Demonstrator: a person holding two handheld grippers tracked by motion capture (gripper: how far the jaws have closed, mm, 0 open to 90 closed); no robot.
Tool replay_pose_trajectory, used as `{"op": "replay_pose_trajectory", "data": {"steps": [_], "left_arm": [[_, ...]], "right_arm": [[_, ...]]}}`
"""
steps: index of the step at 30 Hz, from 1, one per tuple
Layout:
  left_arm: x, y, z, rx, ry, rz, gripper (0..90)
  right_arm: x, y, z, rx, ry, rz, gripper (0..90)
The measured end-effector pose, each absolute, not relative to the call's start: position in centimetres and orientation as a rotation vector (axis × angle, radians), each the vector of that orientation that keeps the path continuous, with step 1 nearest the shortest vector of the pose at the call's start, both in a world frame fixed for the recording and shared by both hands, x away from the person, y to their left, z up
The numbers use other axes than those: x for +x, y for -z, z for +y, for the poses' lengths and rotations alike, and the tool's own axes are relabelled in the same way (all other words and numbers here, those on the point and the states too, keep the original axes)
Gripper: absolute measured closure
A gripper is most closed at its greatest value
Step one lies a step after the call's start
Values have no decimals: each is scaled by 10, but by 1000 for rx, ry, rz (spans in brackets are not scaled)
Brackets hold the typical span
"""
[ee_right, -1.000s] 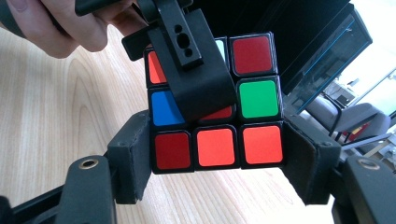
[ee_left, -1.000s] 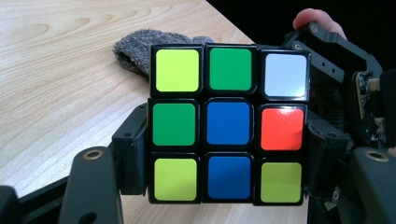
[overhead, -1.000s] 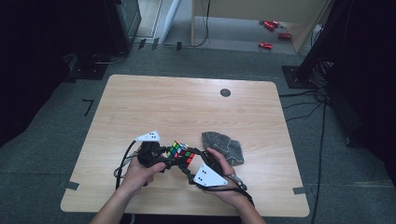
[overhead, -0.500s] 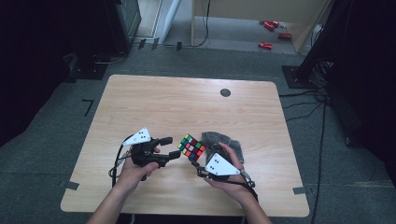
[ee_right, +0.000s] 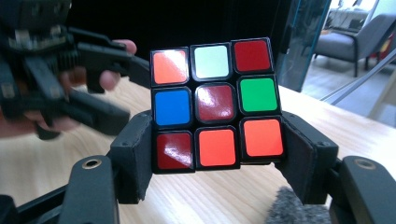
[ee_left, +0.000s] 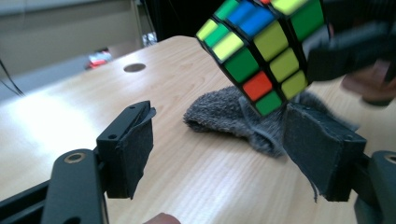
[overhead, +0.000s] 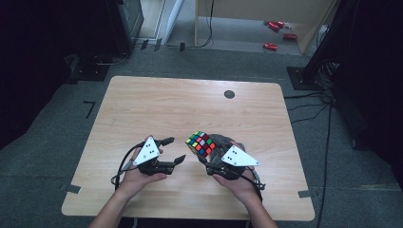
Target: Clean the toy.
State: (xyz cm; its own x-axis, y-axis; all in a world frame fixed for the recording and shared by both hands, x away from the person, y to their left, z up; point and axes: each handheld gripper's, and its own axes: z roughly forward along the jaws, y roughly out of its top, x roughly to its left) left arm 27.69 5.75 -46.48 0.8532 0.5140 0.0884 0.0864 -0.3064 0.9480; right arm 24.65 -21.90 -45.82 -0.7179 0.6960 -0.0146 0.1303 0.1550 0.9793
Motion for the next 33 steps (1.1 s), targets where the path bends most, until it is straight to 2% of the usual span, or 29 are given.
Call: {"op": "replay_pose_trajectory", "data": {"steps": [6, 9, 23, 26, 27, 33], "left_arm": [[268, 472, 45, 1894, -637, 336, 223], [267, 473, 44, 1896, -655, 312, 193], [256, 477, 34, 1894, -760, 203, 187], [254, 479, 32, 1905, -783, 174, 206], [253, 479, 32, 1905, -792, 169, 252], [252, 480, 33, 1897, -813, 163, 279]], "right_arm": [[244, 455, -213, 836, -1679, 2018, 346], [244, 455, -208, 851, -1677, 2043, 346], [244, 459, -197, 956, -1749, 2119, 346], [244, 460, -194, 993, -1762, 2151, 346], [243, 461, -192, 1019, -1770, 2159, 346], [246, 462, -192, 1096, -1805, 2163, 344]]}}
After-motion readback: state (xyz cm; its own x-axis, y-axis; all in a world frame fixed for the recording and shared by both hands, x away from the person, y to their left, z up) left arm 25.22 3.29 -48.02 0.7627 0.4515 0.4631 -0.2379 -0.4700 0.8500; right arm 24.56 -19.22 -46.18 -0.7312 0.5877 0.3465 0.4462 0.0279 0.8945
